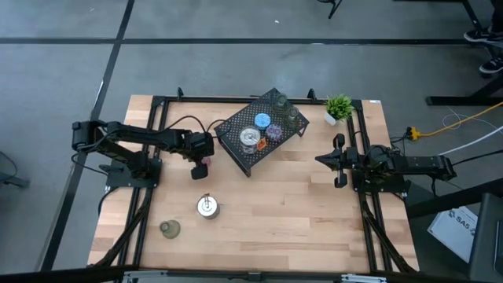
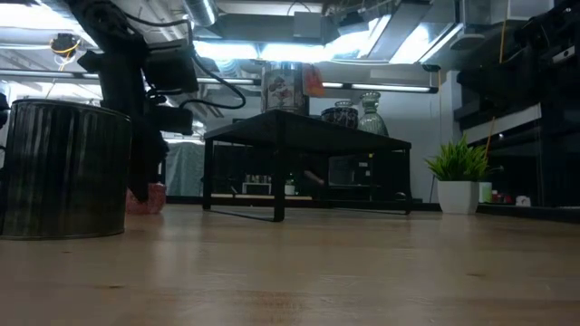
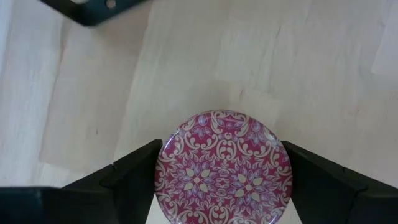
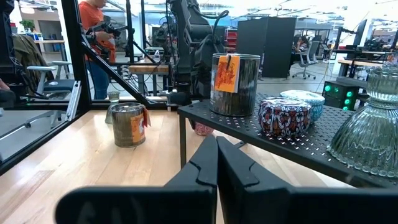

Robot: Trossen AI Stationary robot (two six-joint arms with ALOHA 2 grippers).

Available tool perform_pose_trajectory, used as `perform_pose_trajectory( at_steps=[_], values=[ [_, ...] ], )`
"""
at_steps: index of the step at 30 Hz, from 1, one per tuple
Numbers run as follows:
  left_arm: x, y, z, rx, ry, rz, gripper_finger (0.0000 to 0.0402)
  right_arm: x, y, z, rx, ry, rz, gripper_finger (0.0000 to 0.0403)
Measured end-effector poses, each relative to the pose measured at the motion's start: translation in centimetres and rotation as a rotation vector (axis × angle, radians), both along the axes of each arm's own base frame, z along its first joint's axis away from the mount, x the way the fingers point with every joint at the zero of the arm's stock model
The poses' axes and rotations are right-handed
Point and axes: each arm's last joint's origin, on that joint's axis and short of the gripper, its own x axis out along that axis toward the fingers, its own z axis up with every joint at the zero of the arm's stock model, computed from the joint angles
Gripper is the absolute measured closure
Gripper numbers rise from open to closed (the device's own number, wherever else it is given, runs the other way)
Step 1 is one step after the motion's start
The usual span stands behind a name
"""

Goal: Pick & Place candle stick holders
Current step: Put the pink small scented candle on the shelf aligned with the light blue small scented candles

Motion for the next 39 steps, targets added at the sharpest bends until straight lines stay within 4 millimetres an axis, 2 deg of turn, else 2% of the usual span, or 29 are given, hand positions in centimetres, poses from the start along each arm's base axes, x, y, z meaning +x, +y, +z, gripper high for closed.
perform_pose_trajectory(
  at_steps=[7, 15, 20, 29, 39],
  values=[
    [-0.2, 0.1, 2.2, -0.034, 0.034, 0.064, 0.01, 0.0, 0.0, 0.0, 0.0, 0.0, 0.0, 0.0402],
    [-0.2, 0.0, 4.8, -0.055, -0.034, 0.156, 0.01, 0.0, 0.0, 0.0, 0.0, 0.0, 0.0, 0.0402],
    [-0.5, 0.0, 6.0, -0.066, -0.009, 0.183, 0.01, 0.0, 0.0, 0.0, 0.0, 0.0, 0.0, 0.0402],
    [-0.4, 1.1, 9.0, -0.122, -0.028, 0.346, 0.01, 0.0, 0.0, 0.0, 0.0, 0.0, 0.0, 0.0402],
    [-0.5, 3.1, 12.1, -0.097, -0.089, 0.398, 0.01, 0.0, 0.0, 0.0, 0.0, 0.0, 0.0, 0.0402]
  ],
)
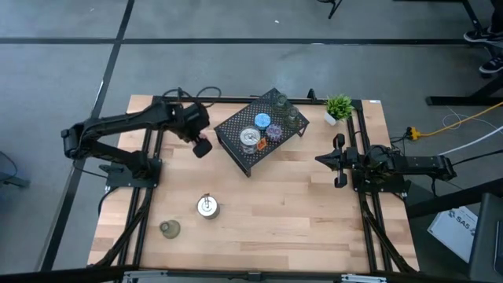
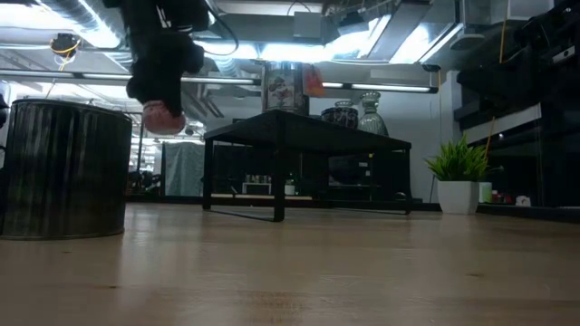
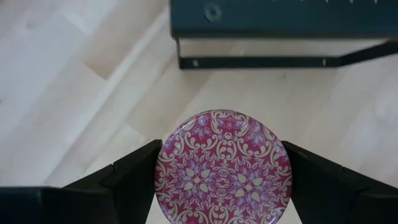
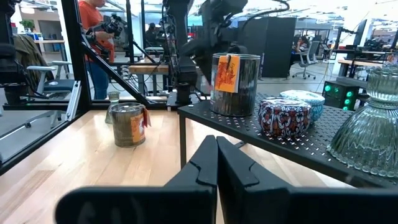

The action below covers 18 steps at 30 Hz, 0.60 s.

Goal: Pick & Place candle stick holders
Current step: Put the pink small scented candle on the shelf aligned with the light blue small scented candles

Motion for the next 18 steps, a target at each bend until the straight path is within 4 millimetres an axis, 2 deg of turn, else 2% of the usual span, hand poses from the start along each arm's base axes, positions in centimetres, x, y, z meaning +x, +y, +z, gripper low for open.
perform_pose_trajectory(
  at_steps=[9, 18],
  values=[
    [-0.9, 2.6, 1.4, 0.046, -0.032, 0.016, 0.01, 0.0, 0.0, 0.0, 0.0, 0.0, 0.0, 0.0402],
    [-1.5, 4.4, 1.0, 0.063, -0.001, 0.031, 0.01, 0.0, 0.0, 0.0, 0.0, -0.001, 0.0, 0.0402]
  ],
)
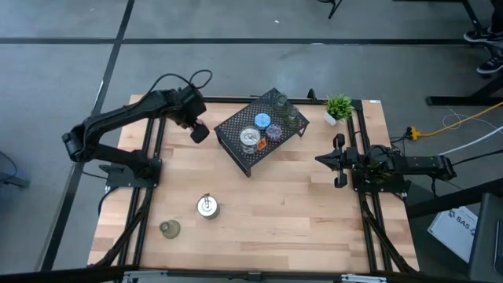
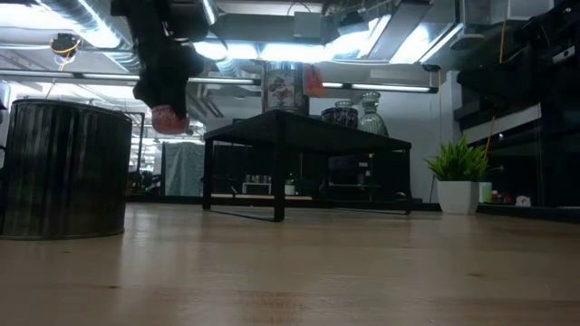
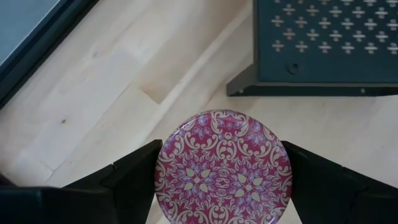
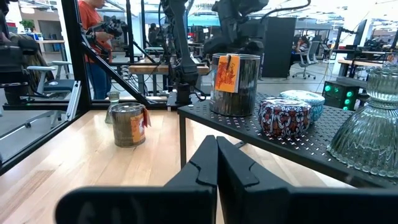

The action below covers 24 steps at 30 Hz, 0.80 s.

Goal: Pick & Place candle stick holders
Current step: Put the pink small scented candle on the shelf aligned with the light blue small scented candles

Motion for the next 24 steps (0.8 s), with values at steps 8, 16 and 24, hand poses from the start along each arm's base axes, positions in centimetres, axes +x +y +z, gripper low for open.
perform_pose_trajectory(
  at_steps=[8, 16, 24],
  values=[
    [0.7, 1.1, 0.3, 0.013, -0.003, -0.002, 0.01, 0.0, 0.0, 0.0, 0.0, 0.0, 0.0, 0.0402],
    [3.0, 3.1, 2.4, 0.077, -0.023, -0.077, 0.01, 0.0, 0.0, 0.0, 0.0, 0.0, 0.001, 0.0402],
    [5.3, 5.3, 3.2, 0.112, -0.013, -0.136, 0.01, 0.0, 0.0, 0.0, 0.0, 0.0, 0.0, 0.0402]
  ],
)
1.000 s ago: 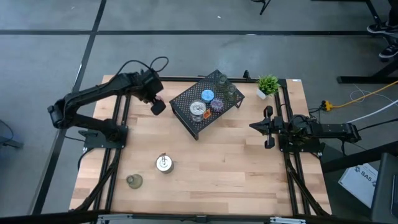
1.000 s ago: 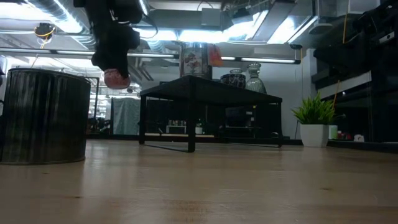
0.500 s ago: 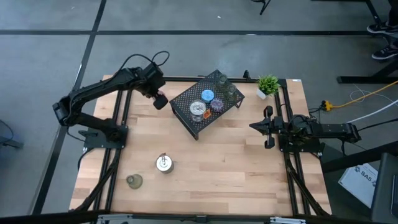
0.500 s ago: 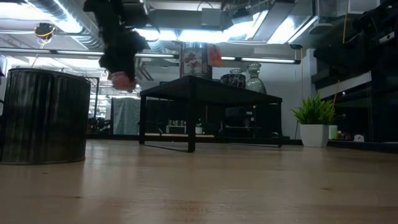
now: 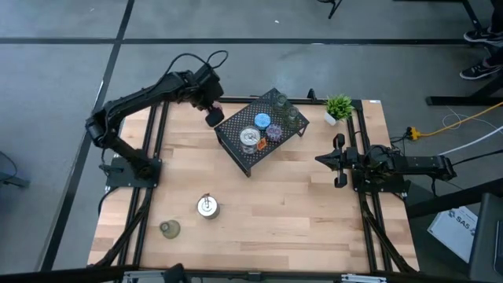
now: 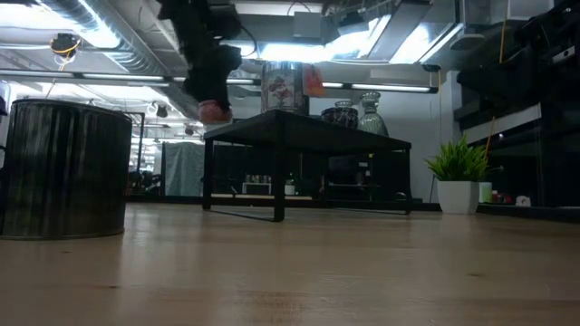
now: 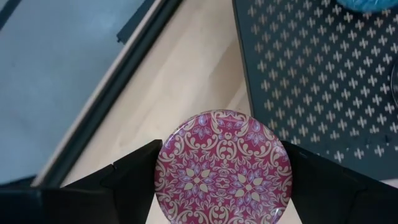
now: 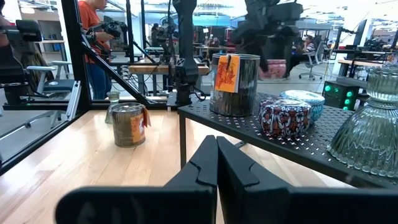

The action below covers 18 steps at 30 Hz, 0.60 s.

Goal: Pick & Place candle stick holders
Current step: Put the pink small scented candle on the shelf aligned with the light blue small scented candles

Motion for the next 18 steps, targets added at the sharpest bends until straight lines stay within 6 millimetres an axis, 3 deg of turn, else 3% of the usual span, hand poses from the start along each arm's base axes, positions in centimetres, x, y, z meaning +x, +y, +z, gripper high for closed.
perform_pose_trajectory(
  at_steps=[10, 18],
  values=[
    [2.6, 1.9, 0.8, 0.013, -0.028, -0.033, 0.01, 0.0, 0.0, 0.0, 0.0, 0.0, 0.0, 0.0402],
    [4.1, 3.0, 1.0, -0.07, -0.099, 0.16, 0.01, 0.0, 0.0, 0.0, 0.0, 0.0, 0.0, 0.0402]
  ],
)
